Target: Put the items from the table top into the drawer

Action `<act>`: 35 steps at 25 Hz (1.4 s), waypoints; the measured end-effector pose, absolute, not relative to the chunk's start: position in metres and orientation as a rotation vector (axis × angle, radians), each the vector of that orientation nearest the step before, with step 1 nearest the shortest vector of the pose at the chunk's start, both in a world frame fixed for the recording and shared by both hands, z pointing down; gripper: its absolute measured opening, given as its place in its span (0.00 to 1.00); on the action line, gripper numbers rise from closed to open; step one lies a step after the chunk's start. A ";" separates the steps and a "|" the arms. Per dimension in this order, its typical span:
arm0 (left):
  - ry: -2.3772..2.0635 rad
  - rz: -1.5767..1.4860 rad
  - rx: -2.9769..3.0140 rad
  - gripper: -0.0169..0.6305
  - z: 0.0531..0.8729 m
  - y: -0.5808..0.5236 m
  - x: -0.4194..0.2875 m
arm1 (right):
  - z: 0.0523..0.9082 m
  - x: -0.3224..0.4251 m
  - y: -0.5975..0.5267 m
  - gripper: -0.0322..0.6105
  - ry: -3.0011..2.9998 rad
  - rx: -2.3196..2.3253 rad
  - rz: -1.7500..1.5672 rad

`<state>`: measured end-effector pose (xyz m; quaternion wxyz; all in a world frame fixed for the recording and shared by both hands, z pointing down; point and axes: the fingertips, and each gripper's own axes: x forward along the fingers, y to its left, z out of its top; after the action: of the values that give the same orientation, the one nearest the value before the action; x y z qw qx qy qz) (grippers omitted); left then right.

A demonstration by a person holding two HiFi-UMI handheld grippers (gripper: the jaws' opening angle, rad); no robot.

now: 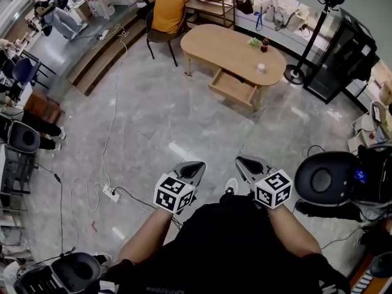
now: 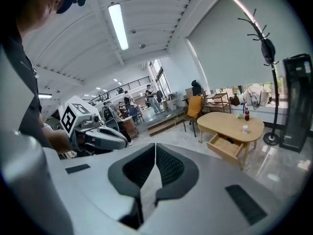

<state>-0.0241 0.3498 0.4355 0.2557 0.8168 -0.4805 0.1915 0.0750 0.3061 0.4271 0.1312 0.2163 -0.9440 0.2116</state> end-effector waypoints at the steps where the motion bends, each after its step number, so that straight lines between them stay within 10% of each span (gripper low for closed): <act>1: -1.318 0.510 2.227 0.03 0.429 0.329 -0.023 | 0.423 0.074 0.288 0.06 -2.750 0.619 0.605; 35: -0.958 0.619 2.473 0.03 0.425 -0.114 -0.136 | 0.455 -0.014 -0.087 0.06 -2.513 1.080 0.683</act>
<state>-0.1358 -0.1144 0.4254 0.2076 0.8884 -0.3440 0.2223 -0.0136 -0.0874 0.4553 0.1605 0.3780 -0.8798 0.2392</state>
